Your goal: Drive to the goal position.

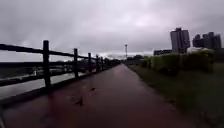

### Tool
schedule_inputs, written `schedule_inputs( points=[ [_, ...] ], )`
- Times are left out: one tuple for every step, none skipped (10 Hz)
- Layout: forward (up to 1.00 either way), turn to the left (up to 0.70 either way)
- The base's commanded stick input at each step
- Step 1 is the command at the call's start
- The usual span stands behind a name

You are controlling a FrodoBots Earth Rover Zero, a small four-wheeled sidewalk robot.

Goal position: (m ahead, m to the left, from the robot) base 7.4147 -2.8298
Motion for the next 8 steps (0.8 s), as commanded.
schedule_inputs(
  points=[
    [1.00,0.00],
    [1.00,0.00],
    [1.00,0.00],
    [1.00,0.00],
    [1.00,0.00],
    [1.00,0.00],
    [1.00,0.00],
    [1.00,0.00]
  ],
)
